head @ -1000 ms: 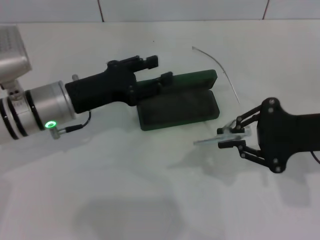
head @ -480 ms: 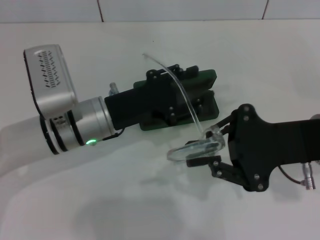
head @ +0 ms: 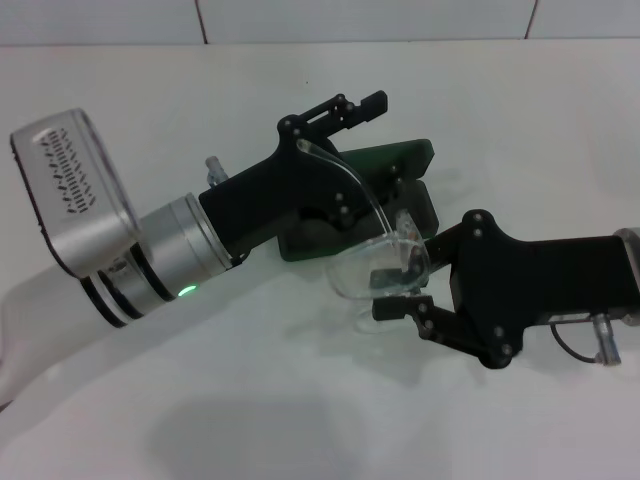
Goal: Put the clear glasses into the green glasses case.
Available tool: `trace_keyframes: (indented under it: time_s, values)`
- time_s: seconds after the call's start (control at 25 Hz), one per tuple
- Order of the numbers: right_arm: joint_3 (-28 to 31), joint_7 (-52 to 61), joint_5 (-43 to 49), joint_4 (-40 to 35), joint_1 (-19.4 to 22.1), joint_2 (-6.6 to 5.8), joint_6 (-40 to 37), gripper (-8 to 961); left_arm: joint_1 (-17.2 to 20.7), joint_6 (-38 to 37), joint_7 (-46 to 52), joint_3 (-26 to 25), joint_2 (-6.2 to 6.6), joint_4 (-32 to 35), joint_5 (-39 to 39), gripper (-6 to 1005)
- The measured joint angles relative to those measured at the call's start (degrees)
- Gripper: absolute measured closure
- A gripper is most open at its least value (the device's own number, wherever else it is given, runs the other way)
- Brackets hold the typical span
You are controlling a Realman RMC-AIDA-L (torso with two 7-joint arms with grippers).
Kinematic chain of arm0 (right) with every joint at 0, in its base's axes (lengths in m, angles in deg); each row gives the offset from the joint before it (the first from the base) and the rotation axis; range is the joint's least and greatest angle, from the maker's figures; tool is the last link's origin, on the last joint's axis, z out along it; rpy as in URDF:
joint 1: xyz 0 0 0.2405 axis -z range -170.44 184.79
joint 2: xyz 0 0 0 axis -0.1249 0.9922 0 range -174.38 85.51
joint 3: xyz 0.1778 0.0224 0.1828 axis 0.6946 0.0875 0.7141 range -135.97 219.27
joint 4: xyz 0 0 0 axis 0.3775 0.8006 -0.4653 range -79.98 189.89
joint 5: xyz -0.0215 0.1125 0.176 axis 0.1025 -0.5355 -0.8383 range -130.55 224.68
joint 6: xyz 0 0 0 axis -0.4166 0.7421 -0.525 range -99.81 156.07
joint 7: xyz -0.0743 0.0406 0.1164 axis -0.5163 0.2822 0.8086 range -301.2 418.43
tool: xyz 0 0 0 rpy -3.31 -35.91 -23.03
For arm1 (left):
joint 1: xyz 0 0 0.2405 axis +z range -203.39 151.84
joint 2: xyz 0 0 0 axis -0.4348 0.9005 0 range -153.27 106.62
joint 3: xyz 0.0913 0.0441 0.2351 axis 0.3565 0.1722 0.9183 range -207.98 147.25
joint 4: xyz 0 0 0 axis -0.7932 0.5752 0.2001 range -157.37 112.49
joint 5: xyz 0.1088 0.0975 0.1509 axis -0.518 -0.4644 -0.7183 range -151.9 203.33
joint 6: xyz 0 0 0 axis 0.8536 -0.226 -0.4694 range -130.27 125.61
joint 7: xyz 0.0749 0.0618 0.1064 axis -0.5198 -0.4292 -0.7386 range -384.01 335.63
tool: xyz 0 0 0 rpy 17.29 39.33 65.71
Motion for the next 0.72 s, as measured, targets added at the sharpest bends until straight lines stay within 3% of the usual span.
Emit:
trace_keyframes:
  time_s: [0.72]
  values:
    - [0.47,15.31,3.79,0.24,-1.15,-0.11,7.24,827,1.98,-0.66,-2.04,-0.6,0.11,0.3,1.32,388]
